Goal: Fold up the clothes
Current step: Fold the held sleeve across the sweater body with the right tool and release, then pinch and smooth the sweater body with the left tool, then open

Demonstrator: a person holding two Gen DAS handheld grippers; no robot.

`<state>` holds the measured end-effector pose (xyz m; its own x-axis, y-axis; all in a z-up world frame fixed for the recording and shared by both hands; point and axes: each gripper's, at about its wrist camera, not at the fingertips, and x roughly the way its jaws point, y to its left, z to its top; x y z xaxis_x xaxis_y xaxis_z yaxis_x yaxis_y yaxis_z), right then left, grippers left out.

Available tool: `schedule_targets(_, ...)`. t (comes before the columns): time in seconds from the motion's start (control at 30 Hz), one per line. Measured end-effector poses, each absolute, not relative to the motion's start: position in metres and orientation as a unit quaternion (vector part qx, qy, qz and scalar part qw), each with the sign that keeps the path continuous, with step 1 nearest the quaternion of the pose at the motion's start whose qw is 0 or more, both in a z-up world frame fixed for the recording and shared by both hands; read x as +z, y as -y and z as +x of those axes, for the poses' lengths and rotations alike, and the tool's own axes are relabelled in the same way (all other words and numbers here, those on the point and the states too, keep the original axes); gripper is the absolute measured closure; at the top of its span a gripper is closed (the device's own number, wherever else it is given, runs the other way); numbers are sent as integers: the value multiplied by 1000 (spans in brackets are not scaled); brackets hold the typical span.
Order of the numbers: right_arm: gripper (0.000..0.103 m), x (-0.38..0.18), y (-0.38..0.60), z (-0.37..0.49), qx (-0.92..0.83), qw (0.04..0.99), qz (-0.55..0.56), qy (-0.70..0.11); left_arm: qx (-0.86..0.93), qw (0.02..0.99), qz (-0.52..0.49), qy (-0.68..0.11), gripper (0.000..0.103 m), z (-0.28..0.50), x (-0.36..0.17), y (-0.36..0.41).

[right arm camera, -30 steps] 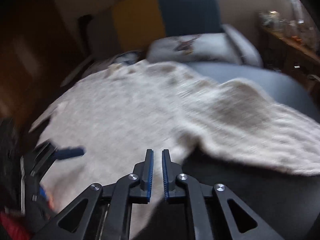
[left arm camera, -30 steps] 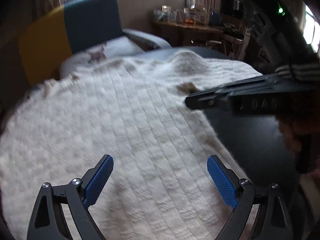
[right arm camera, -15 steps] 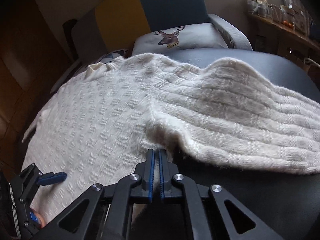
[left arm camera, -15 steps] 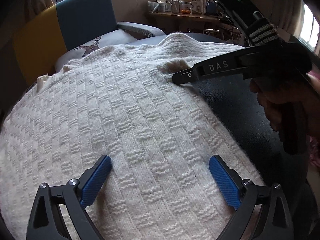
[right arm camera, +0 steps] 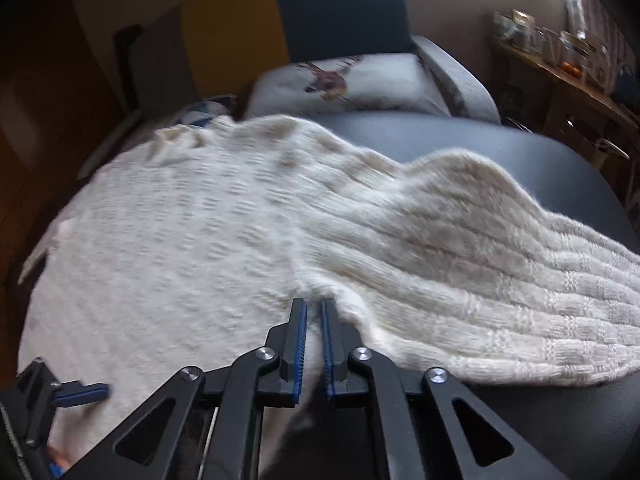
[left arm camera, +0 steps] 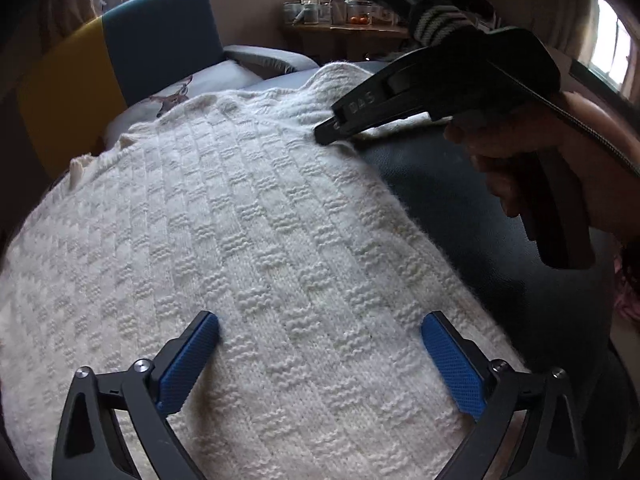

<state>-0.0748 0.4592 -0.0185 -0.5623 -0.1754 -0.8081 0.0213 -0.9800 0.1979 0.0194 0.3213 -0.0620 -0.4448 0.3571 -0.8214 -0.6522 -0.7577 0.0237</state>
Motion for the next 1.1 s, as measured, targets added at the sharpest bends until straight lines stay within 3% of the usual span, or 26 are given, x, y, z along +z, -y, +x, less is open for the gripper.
schedule_targets(0.13, 101, -21, -467, -73, -885, 40, 451, 108, 834, 300, -430, -172, 0, 18, -61, -318)
schedule_targets(0.27, 92, -4, -462, -57, -888, 53, 436, 132, 840, 290, -423, -176, 0, 19, -50, -306)
schedule_targets(0.4, 91, 25, -438, -18, -896, 79, 425, 103, 869, 259, -385, -173, 0, 23, -30, -266)
schedule_targets(0.43, 91, 29, -430, -7, -897, 83, 424, 96, 877, 250, -374, -170, 3, 24, -25, -254)
schedule_targets(0.57, 91, 25, -394, 21, -889, 104, 437, 86, 882, 212, -395, -144, 47, 18, -27, -207)
schedule_targets(0.7, 91, 0, -365, 39, -874, 113, 465, 88, 869, 188, -444, -108, 54, 16, -46, -176)
schedule_targets(0.97, 97, -32, -377, 57, -869, 68, 469, 144, 878, 204, -404, -158, 86, 43, -52, -184)
schedule_targets(1.1, 98, -33, -380, 60, -870, 62, 465, 153, 880, 203, -387, -187, 90, 50, -54, -190)
